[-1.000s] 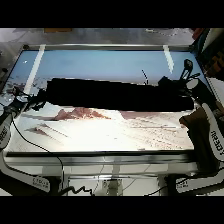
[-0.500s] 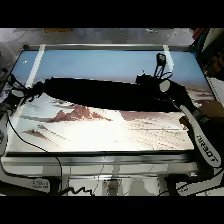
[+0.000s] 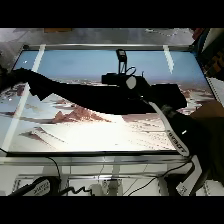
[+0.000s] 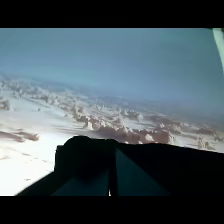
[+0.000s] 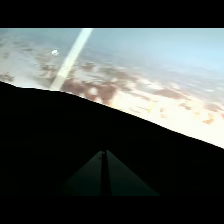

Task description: Fold the clothes and pants, and hang the long-sleeved shirts on hangers.

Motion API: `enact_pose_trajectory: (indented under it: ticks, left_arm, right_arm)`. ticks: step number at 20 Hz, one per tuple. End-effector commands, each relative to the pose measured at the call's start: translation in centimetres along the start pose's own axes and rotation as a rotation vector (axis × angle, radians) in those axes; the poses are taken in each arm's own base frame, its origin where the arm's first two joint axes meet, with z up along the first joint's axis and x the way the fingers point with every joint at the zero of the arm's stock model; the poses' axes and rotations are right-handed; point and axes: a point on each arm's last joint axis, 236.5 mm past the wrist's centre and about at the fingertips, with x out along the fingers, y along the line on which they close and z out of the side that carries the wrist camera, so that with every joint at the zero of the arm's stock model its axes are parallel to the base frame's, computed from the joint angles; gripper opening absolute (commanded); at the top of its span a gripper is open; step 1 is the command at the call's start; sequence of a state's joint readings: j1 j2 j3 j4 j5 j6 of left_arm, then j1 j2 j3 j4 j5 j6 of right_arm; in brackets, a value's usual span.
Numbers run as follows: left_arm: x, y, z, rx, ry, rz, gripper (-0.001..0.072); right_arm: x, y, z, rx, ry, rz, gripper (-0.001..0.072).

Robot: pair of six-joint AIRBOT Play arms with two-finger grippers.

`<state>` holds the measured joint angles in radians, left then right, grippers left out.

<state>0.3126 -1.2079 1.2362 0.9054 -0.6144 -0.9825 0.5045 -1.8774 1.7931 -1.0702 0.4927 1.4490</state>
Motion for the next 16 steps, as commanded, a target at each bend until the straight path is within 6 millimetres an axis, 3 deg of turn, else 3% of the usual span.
enact_pose_trajectory:
  ticks: [1,3,6,10,12,14,16]
  left_arm:
    - [-3.5,-2.2,1.4,0.08,-0.011,-0.039,0.0009]
    - [-4.3,-3.1,1.1,0.09,0.008,-0.064,0.0009]
    - [-4.7,-3.2,1.3,0.091,0.002,-0.063,0.0009]
    - [-4.4,-3.1,1.6,0.071,-0.013,-0.063,0.0009]
    - [-4.0,-3.0,1.6,0.059,-0.015,-0.062,0.0009]
    - [-3.2,-3.7,1.1,-0.021,-0.007,-0.107,0.0009]
    - [-1.7,-4.9,-0.5,-0.088,0.042,-0.174,0.0009]
  right_arm:
    - [3.5,6.4,-2.5,0.014,0.063,0.099,0.0018]
    - [5.3,8.8,-4.9,0.053,0.108,0.135,0.0018]
    - [6.9,13.1,-10.0,0.121,0.202,0.211,0.0018]
    - [7.4,18.7,-15.5,0.138,0.292,0.289,0.0018]
    - [7.2,20.7,-17.1,0.116,0.316,0.31,0.0018]
    - [7.0,21.1,-17.3,0.085,0.319,0.312,0.0019]
    - [7.3,18.5,-16.0,0.001,0.288,0.252,0.002]
